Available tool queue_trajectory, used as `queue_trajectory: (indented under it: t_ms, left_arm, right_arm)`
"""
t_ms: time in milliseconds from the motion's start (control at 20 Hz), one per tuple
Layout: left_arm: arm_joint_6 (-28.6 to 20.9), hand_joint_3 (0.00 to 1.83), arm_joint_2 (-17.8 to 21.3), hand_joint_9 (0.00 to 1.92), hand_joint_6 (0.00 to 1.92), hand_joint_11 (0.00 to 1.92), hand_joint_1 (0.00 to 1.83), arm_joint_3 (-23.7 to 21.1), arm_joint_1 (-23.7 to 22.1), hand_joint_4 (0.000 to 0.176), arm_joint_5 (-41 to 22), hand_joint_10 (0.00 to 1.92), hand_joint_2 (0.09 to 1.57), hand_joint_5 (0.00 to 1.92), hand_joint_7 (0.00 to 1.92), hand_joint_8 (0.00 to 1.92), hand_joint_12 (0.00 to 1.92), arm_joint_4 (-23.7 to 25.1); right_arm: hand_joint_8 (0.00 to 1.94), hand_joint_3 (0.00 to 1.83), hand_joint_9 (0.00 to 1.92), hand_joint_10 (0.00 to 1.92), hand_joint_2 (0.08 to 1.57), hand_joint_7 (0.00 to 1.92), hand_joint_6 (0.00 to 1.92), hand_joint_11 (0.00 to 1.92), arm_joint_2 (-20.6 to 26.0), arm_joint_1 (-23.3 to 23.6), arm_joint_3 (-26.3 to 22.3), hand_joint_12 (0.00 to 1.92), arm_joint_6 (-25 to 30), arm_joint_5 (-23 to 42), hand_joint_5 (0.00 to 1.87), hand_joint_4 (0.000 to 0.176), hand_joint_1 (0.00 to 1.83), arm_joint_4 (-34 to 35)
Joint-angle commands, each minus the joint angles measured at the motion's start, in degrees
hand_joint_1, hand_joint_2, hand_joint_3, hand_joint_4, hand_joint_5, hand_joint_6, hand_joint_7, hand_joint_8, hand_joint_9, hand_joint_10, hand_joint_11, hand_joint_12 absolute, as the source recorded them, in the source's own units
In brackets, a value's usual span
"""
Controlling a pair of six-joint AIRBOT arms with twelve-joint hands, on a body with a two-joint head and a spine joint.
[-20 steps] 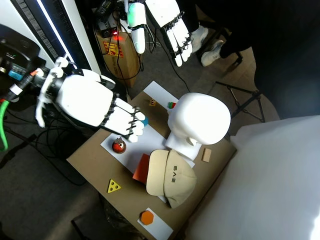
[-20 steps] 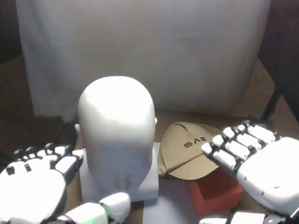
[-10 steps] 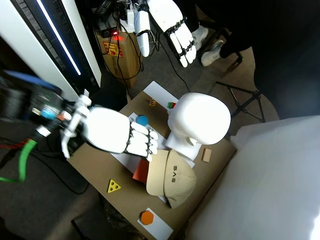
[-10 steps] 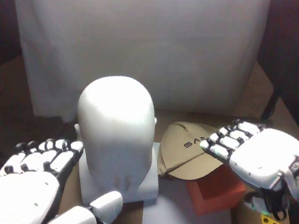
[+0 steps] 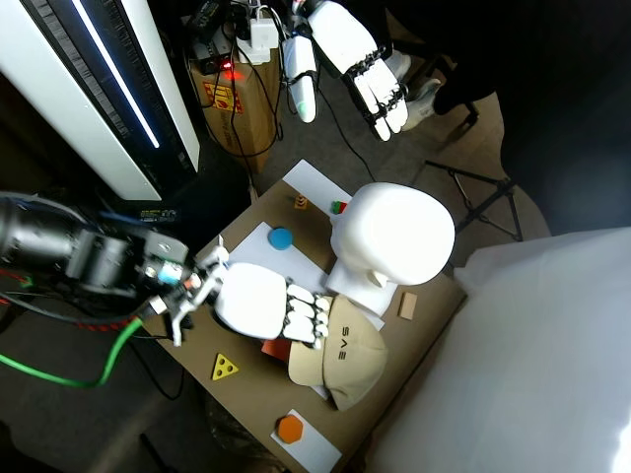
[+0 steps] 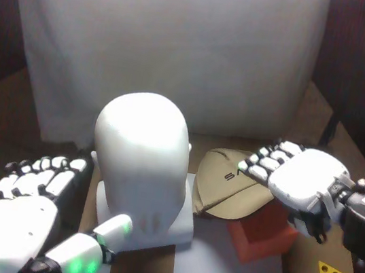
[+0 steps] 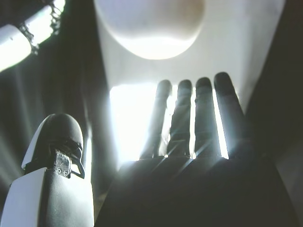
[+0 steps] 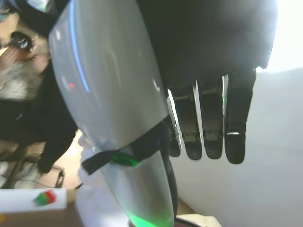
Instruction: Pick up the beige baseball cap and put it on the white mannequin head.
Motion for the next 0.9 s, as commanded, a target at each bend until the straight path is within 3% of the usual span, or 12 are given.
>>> queue_trajectory:
  t_ms: [0, 200, 650, 850]
  left_arm:
    - [-1.0, 0.00, -0.3, 0.06, 0.00, 0.00, 0.00, 0.5, 0.1, 0.000, -5.4, 0.00, 1.10, 0.13, 0.09, 0.00, 0.29, 4.3]
    - [-2.5, 0.00, -0.7, 0.08, 0.00, 0.00, 0.00, 2.0, 0.3, 0.000, -4.7, 0.00, 1.10, 0.14, 0.11, 0.01, 0.33, 5.3]
    - [-4.7, 0.00, -1.2, 0.09, 0.00, 0.00, 0.00, 2.6, 0.4, 0.000, -3.4, 0.00, 1.11, 0.14, 0.11, 0.00, 0.33, 4.8]
    - [-5.4, 0.00, -1.3, 0.10, 0.00, 0.00, 0.00, 2.5, -0.1, 0.000, -3.8, 0.00, 1.11, 0.14, 0.12, 0.01, 0.31, 4.9]
  right_arm:
    - [0.00, 0.02, 0.13, 0.00, 1.12, 0.14, 0.00, 0.00, -1.1, 0.7, 1.4, 0.57, 0.5, 4.8, 0.10, 0.000, 1.29, -1.0]
    - [0.00, 0.02, 0.13, 0.00, 1.12, 0.14, 0.00, 0.00, -5.4, 0.3, 9.0, 0.56, 1.7, 0.3, 0.09, 0.000, 1.30, -1.2]
    - [0.00, 0.01, 0.12, 0.00, 1.13, 0.14, 0.00, 0.00, -9.3, -0.4, 16.3, 0.55, 1.9, -2.9, 0.09, 0.000, 1.31, -0.6]
    - [0.00, 0.01, 0.11, 0.00, 1.14, 0.14, 0.00, 0.00, -12.6, -0.8, 20.7, 0.53, 10.7, -1.6, 0.08, 0.000, 1.31, -7.9]
